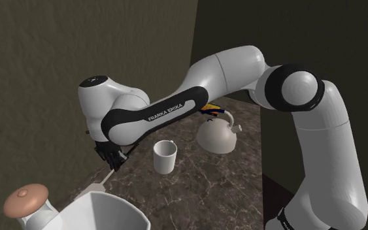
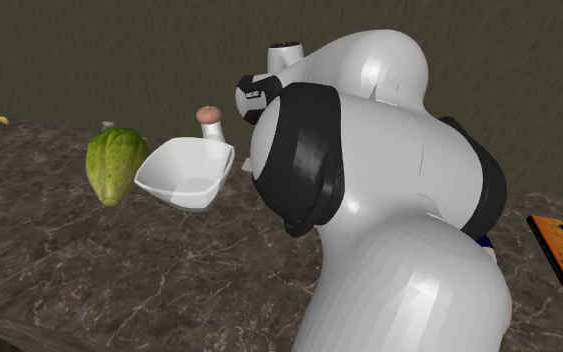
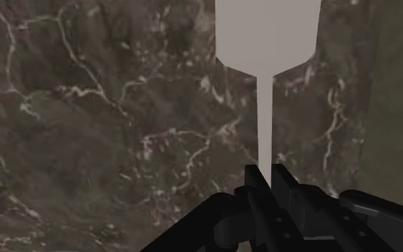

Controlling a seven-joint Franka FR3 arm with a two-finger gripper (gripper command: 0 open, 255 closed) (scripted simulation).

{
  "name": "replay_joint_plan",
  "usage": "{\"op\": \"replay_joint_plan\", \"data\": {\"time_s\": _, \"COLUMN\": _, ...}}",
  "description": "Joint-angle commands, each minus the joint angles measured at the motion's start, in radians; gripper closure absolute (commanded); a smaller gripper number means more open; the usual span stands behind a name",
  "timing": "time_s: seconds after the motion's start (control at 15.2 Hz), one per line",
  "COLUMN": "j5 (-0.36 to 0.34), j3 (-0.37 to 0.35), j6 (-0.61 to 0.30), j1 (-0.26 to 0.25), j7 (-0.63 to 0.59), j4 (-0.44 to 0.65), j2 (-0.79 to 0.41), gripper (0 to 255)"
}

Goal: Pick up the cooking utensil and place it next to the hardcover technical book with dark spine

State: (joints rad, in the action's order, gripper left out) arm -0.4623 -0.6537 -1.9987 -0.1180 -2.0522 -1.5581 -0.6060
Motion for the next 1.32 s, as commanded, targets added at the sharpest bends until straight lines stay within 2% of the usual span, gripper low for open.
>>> {"op": "replay_joint_plan", "data": {"time_s": 0.0, "j5": 0.008, "j3": -0.005, "j6": 0.017, "j1": 0.003, "j7": 0.006, "j4": 0.008, "j2": 0.011, "gripper": 255}}
{"op": "replay_joint_plan", "data": {"time_s": 0.92, "j5": 0.053, "j3": -0.033, "j6": 0.165, "j1": 0.003, "j7": 0.044, "j4": 0.113, "j2": 0.068, "gripper": 255}}
{"op": "replay_joint_plan", "data": {"time_s": 1.25, "j5": 0.118, "j3": -0.048, "j6": 0.084, "j1": 0.155, "j7": 0.144, "j4": -0.072, "j2": 0.199, "gripper": 255}}
